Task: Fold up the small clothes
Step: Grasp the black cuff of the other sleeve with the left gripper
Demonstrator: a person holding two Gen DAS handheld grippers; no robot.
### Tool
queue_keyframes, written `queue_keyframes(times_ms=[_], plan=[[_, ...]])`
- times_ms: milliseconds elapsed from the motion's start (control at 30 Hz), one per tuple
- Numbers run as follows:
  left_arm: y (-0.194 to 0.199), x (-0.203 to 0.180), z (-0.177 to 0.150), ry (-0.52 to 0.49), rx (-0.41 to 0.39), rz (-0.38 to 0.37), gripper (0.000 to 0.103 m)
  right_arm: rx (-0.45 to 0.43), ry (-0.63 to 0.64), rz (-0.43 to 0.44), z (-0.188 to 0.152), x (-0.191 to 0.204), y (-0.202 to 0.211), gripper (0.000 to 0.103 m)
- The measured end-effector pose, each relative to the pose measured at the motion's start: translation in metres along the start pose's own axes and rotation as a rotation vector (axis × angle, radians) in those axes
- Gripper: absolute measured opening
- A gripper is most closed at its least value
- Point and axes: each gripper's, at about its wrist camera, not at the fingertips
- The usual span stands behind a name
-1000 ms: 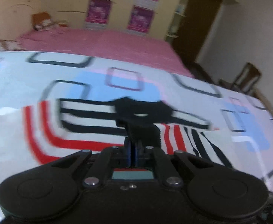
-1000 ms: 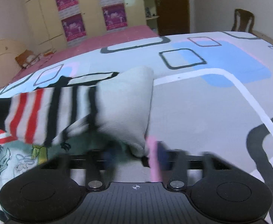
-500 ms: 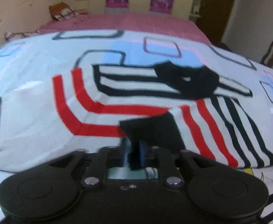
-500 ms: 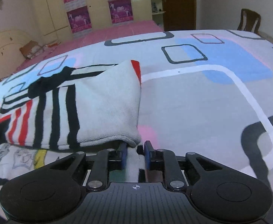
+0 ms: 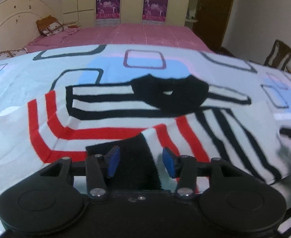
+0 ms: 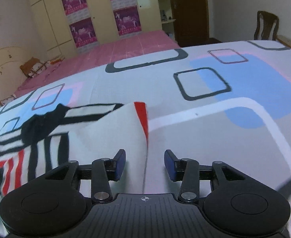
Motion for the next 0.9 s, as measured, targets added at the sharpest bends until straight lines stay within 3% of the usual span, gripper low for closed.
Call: queue_keyframes(times_ms=[300, 400, 433, 700, 900], plan=[[-0.009, -0.001, -0.010, -0.042, -0.004, 0.025, 0.053, 0.033, -0.058, 0.054, 0.030, -0.012, -0.063, 0.041], [-0.009, -0.002, -0.009, -0.048, 0.004, 0.037, 0.053, 0.013, -0.034, 0.025, 0.029, -0.007, -0.065, 0.018], [-0.009, -0.001, -0.009, -0.043, 0.008, 0.039, 0.053, 0.000, -0.006, 0.003, 0.028, -0.005, -0.063, 0.016], [-0.009, 0.001, -0.005, -0.025, 0.032, 0.045, 0.054, -0.041, 0.078, -0.060, 0.023, 0.006, -0.052, 0.019], [-0.009, -0.002, -0.005, -0.037, 0.041, 0.075, 0.060, -0.039, 0.172, 0.034, 0.005, 0.042, -0.023, 0.021]])
Point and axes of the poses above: each gripper's, at about its wrist camera, not at the fingertips, and y roughly against the way its jaws point, x to its left, z to its top, and after that the axes turned 7 degrees about z, right-handed
